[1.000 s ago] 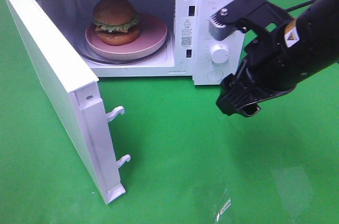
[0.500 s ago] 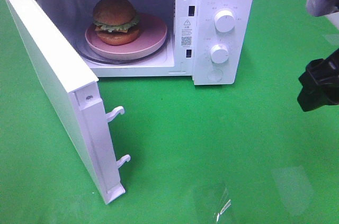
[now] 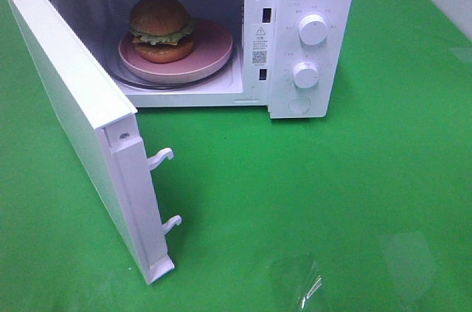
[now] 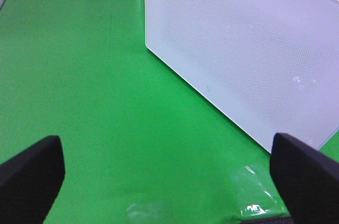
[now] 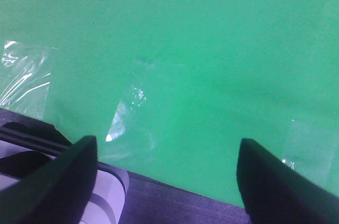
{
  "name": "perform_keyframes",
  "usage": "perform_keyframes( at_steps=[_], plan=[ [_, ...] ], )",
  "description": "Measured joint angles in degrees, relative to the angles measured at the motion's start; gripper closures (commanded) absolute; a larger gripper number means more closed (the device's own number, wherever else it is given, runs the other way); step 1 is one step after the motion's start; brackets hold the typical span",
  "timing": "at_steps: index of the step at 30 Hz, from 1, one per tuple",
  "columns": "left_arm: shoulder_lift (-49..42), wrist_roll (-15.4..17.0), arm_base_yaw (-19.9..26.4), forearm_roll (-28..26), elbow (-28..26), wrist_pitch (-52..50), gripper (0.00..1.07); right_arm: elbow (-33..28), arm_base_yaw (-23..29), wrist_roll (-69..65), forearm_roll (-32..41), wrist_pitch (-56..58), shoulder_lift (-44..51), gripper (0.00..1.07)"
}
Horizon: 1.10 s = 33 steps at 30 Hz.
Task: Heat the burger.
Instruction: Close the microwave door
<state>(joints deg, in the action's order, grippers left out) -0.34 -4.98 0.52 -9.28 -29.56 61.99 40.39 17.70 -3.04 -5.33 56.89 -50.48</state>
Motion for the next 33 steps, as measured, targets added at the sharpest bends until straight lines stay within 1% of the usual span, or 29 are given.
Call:
perform_keyframes(
  at_steps=[1,2,3,4,5,7,8,11,12,13,14,15,16,17,18,19,20,21,24,26,33],
  plan=[
    [0.00,0.00,0.00,0.00,0.00,0.00,0.09,-0.97,0.00,-0.23,-0.11,0.57,2.81,0.37],
    [0.00,0.00,0.00,0.00,0.00,0.00,0.09,-0.97,0.00,-0.23,-0.11,0.57,2.81,0.37],
    [0.00,0.00,0.00,0.00,0.00,0.00,0.09,-1.89,0.00,-0.34,-0.23,1.20,6.13,0.37],
    [0.00,0.00,0.00,0.00,0.00,0.00,0.09,-1.89,0.00,-0.34,-0.23,1.20,6.13,0.37],
    [0.00,0.00,0.00,0.00,0.00,0.00,0.09,-2.86,0.00,-0.74,-0.63,1.49,9.63,0.37],
    [0.00,0.00,0.00,0.00,0.00,0.00,0.09,-3.27,0.00,-0.97,-0.80,1.49,11.12,0.37],
    [0.00,0.00,0.00,0.00,0.00,0.00,0.09,-4.76,0.00,-1.83,-1.66,1.66,16.39,0.37],
    [0.00,0.00,0.00,0.00,0.00,0.00,0.09,-5.27,0.00,-2.06,-1.95,1.66,18.33,0.37],
    [0.00,0.00,0.00,0.00,0.00,0.00,0.09,-6.36,0.00,-2.75,-2.29,1.66,22.17,0.37],
    [0.00,0.00,0.00,0.00,0.00,0.00,0.09,-6.36,0.00,-2.75,-2.29,1.66,22.17,0.37],
    [0.00,0.00,0.00,0.00,0.00,0.00,0.09,-7.39,0.00,-2.98,-2.58,1.32,25.44,0.37],
    [0.00,0.00,0.00,0.00,0.00,0.00,0.09,-7.39,0.00,-2.98,-2.58,1.32,25.44,0.37],
    [0.00,0.00,0.00,0.00,0.00,0.00,0.09,-8.42,-0.46,-2.98,-2.58,0.92,28.36,0.37],
    [0.00,-0.06,0.00,0.00,0.00,0.00,0.09,-9.51,-2.12,-3.04,-2.69,-0.17,30.88,0.37],
    [0.00,-0.06,0.00,0.00,0.00,0.00,0.09,-9.51,-2.12,-3.04,-2.69,-0.17,30.88,0.37],
    [0.00,-0.06,0.00,0.00,0.00,0.00,0.09,-10.66,-4.58,-3.15,-2.69,-1.43,33.80,0.37],
    [0.00,-0.06,0.00,0.00,0.00,0.00,0.09,-10.66,-4.58,-3.15,-2.69,-1.43,33.80,0.37],
    [0.00,-0.06,0.00,0.00,0.00,0.00,0.09,-11.34,-6.76,-3.27,-2.75,-1.66,35.98,0.37],
    [0.00,-0.06,0.00,0.00,0.00,0.00,0.09,-11.52,-7.56,-3.44,-2.75,-1.66,36.84,0.37],
    [0.00,-0.06,0.00,0.00,0.00,0.00,0.09,-11.92,-10.43,-4.35,-2.86,-1.60,39.94,0.37],
    [0.00,-0.06,0.00,0.00,0.00,0.00,0.09,-11.92,-13.35,-4.47,-1.89,-1.60,43.77,0.37]
  ],
)
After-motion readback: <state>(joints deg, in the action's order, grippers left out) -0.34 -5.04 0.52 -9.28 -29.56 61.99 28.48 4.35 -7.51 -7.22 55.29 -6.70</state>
